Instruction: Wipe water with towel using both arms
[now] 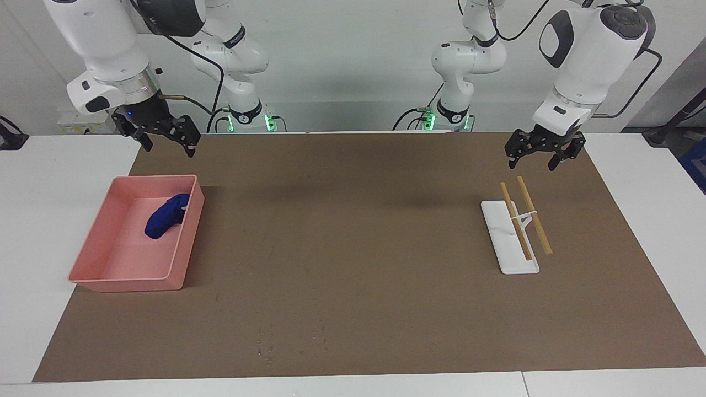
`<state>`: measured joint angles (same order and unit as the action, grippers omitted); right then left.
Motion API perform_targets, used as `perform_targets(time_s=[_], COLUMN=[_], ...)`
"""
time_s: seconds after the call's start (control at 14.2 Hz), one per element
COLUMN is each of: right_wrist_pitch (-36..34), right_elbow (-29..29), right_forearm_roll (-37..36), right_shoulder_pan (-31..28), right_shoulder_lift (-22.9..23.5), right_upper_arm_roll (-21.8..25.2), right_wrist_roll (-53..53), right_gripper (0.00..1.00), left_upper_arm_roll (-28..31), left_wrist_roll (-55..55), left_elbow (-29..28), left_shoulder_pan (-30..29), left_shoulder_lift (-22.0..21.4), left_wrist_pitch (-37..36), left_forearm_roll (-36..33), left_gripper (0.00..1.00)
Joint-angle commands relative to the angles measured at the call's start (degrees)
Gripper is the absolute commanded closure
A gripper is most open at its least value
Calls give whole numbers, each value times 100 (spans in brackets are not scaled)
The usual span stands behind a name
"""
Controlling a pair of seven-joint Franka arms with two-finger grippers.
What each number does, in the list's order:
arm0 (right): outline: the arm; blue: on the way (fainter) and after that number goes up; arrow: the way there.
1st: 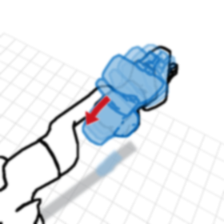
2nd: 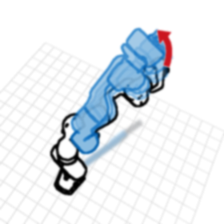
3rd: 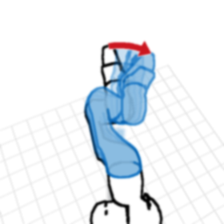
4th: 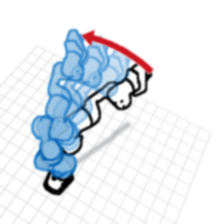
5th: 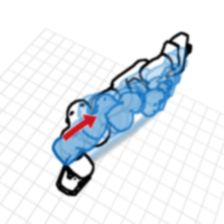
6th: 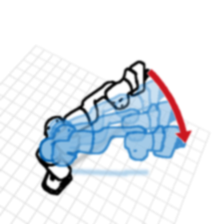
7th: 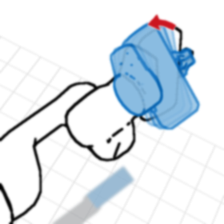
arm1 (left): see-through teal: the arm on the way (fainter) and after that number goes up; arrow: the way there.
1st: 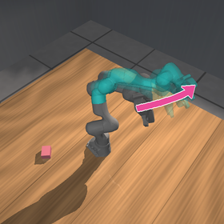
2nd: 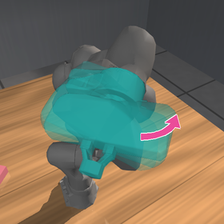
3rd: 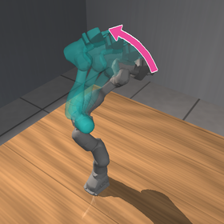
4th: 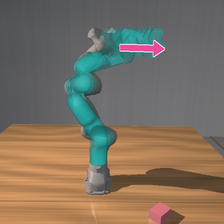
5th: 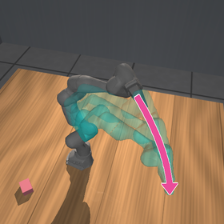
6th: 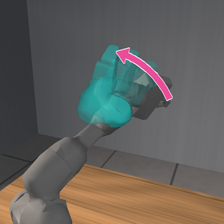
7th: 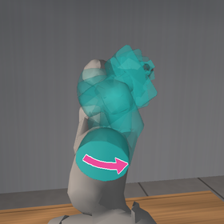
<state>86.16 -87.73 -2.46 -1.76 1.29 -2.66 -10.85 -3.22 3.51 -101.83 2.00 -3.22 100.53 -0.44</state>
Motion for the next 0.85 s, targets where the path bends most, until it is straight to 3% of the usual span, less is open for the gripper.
perform_targets(time_s=[0.0, 0.78], right_wrist_pitch=[154, 225], right_elbow=[-192, -298], right_forearm_roll=[193, 193], right_shoulder_pan=[-62, -26], right_shoulder_lift=[-155, -181], right_upper_arm_roll=[-33, -41], right_wrist_roll=[136, 171], right_gripper=[0, 0], left_upper_arm_roll=[32, 41], left_wrist_roll=[-61, -61], left_elbow=[-109, -83], left_shoulder_pan=[47, 46], left_shoulder_lift=[-117, -135], left_wrist_pitch=[37, 2], left_forearm_roll=[62, 62], left_gripper=[0, 0])
